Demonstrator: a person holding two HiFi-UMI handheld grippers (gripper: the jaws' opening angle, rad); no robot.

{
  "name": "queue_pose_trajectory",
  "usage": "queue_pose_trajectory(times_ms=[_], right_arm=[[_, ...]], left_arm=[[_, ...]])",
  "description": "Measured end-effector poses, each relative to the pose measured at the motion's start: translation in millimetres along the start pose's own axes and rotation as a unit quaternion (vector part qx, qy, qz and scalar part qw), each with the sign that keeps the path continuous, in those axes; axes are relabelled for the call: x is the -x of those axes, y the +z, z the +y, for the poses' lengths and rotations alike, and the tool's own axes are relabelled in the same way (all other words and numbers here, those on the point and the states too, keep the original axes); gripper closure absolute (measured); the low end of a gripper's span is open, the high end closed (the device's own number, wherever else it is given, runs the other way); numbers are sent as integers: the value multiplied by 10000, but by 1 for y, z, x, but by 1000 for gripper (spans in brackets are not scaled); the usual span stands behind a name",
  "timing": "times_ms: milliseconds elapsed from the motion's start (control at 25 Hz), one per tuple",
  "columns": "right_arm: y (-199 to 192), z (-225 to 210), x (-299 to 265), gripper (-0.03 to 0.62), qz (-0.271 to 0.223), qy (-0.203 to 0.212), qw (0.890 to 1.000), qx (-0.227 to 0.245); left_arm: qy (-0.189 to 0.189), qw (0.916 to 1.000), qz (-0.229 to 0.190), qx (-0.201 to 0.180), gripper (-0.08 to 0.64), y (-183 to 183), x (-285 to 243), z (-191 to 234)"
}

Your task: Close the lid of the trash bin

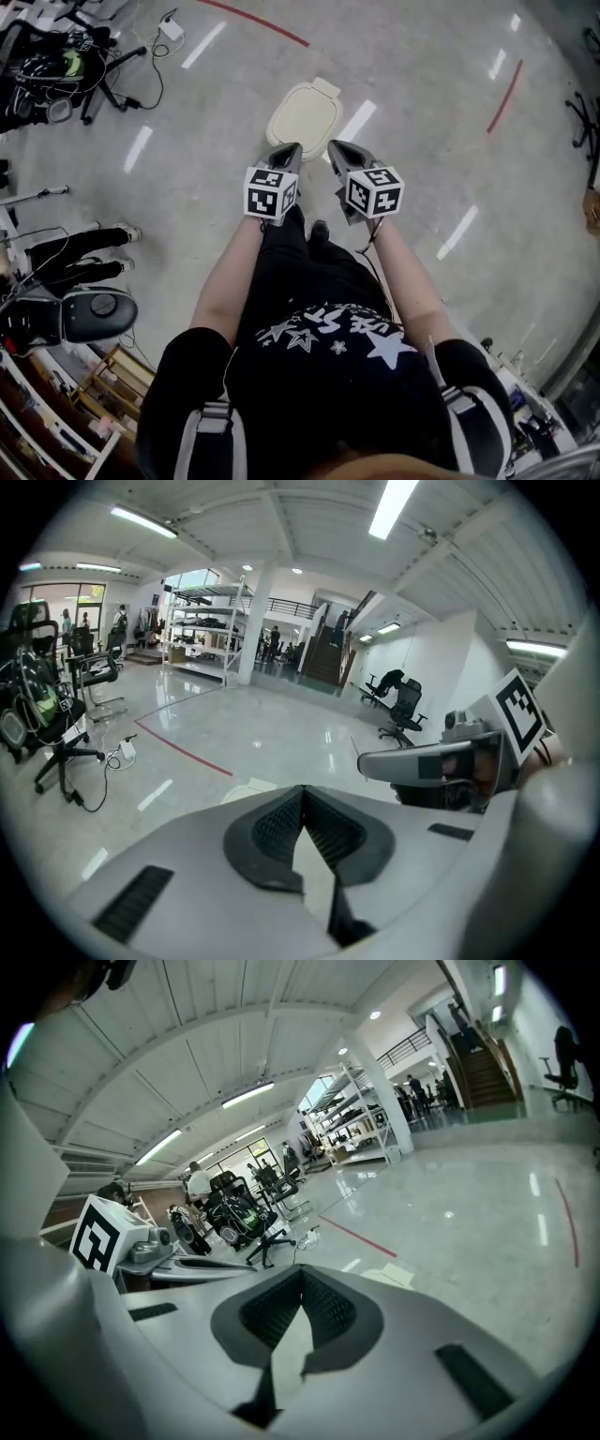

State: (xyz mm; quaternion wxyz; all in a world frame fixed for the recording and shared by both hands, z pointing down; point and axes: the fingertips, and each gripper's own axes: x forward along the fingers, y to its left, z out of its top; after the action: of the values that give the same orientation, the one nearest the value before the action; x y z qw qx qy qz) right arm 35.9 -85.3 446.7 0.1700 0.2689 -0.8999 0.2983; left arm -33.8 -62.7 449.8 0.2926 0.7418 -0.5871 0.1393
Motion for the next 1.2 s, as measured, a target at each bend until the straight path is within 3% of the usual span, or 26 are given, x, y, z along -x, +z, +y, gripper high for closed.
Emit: queue_pose_trajectory(times_ms=[120,320,600,1200], right_arm=[[3,14,22,586,-6,91,9999,63],[14,39,31,586,-146,271,9994,178],[22,81,41,586,-287,336,9981,437],[-33,176,96,586,-774,-199,9966,186]], left_arm=[[28,9995,-205,238,549,9,35,-15],[86,9990,-421,102,549,26,72,-22],[-2,9972,-726,203,549,34,109,-25],[-333,9929,-1088,352,549,-26,255,-25]])
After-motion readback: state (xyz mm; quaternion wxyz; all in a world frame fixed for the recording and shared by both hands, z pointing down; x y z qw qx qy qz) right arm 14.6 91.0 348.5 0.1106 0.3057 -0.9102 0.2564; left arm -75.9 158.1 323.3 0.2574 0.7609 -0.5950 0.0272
